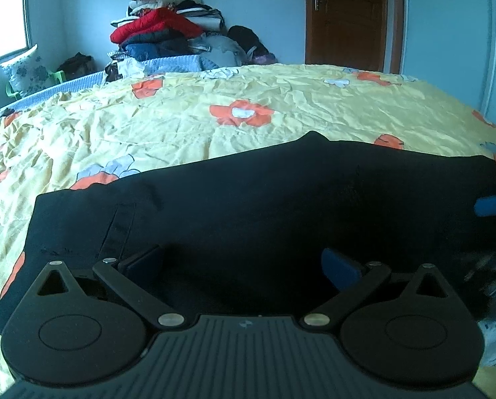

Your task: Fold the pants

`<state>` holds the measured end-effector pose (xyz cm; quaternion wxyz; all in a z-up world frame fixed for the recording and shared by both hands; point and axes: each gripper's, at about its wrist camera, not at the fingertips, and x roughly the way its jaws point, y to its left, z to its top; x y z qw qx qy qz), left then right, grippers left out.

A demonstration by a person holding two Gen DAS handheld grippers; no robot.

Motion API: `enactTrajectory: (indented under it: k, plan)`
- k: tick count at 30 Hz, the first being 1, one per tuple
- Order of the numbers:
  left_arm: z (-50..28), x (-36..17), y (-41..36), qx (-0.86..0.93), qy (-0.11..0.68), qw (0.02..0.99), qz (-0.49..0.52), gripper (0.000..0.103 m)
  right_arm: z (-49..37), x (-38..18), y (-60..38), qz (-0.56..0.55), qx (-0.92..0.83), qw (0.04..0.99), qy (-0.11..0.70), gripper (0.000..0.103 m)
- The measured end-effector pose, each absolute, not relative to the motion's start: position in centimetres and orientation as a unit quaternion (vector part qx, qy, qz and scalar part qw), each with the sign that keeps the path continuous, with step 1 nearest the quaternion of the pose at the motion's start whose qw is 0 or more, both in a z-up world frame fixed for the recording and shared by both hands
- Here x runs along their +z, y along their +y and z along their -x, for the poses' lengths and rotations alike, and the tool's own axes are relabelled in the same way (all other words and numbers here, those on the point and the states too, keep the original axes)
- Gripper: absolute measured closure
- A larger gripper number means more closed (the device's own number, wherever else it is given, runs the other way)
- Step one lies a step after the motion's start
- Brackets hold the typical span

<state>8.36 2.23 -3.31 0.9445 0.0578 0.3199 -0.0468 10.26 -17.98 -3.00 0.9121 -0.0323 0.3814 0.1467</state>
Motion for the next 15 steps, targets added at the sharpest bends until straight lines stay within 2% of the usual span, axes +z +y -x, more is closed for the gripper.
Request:
enactTrajectory:
  k: [10, 15]
  plan:
    - [-7.9, -3.8, 2.1, -0.042, 0.301, 0.951, -0.061, 0.0, -8.7, -4.7, -18.0, 0.016, 0.137, 0.937, 0.321, 0.0]
    - [-7.9, -3.8, 2.1, -0.042, 0.302, 0.951, -0.058, 0.0, -8.8, -4.6, -17.9, 0.013, 0.134, 0.937, 0.321, 0.0]
